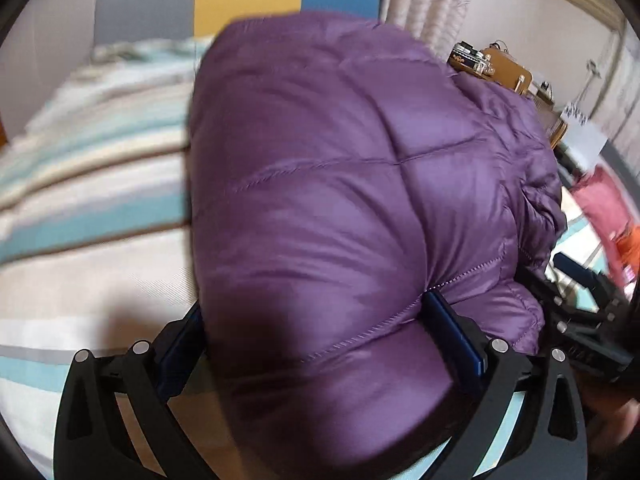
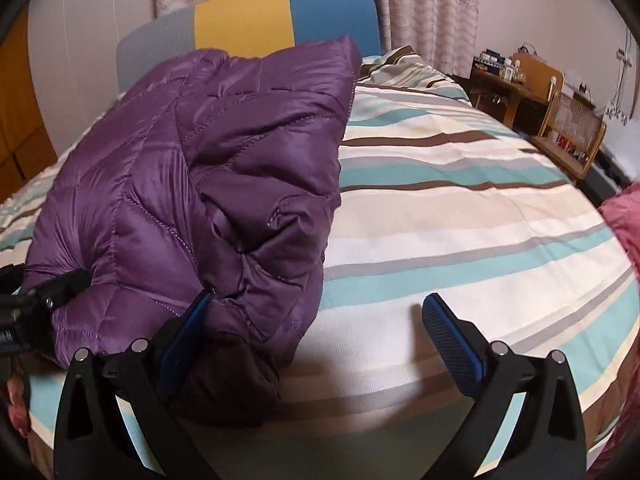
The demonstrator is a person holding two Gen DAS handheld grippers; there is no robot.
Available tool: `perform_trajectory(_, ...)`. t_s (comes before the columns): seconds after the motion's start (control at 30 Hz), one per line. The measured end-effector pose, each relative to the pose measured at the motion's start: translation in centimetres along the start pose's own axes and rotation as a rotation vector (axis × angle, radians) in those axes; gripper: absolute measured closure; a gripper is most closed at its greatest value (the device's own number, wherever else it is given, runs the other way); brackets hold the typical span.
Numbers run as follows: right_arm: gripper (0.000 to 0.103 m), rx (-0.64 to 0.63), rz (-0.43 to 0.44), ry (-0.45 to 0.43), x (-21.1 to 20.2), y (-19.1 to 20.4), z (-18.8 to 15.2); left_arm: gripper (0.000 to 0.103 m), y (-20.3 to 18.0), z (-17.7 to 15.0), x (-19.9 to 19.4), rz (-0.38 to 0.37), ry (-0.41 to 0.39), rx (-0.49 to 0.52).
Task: Fold large clothes
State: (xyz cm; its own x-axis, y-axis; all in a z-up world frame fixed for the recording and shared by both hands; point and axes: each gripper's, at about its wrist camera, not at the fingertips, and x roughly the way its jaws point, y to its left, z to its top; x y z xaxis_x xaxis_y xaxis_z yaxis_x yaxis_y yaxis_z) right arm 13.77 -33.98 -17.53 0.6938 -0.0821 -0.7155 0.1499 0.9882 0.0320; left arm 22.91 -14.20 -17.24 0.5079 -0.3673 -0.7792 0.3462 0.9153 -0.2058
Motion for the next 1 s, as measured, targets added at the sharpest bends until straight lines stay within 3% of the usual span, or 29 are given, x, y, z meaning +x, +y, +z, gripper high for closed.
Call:
perform_trajectory(0.1, 0.003, -0.006, -0.003, -0.010, -0.2, 0.2, -0.1, 0.003, 0.1, -0.2, -0.6, -0.017, -0.030, -0.006)
perform_trajectory(0.3, 0.002, 0.112, 0.091, 0.040, -0.6, -1.7, 0.7, 0.003, 1.0, 0.3, -3.2, -0.056, -0.040, -0.113)
perform_trajectory(0.47, 0.002, 0.164, 0.131, -0.002, -2.8, -2.5, 2.8, 0.003, 2.0, 1.3, -4.9, -0.038, -0.108, -0.167)
perform_trajectory(0.63, 0.002, 0.181, 0.146, -0.009, -3.8, -3.0, 4.7, 0.003, 3.2, 2.8, -4.4, -0.044, -0.085, -0.227)
perform_trajectory(1.0, 0.002, 0.185, 0.165, 0.043, -1.7, -2.5, 7.3, 0.003, 4.0, 4.6, -2.4, -0.083, -0.021, -0.244)
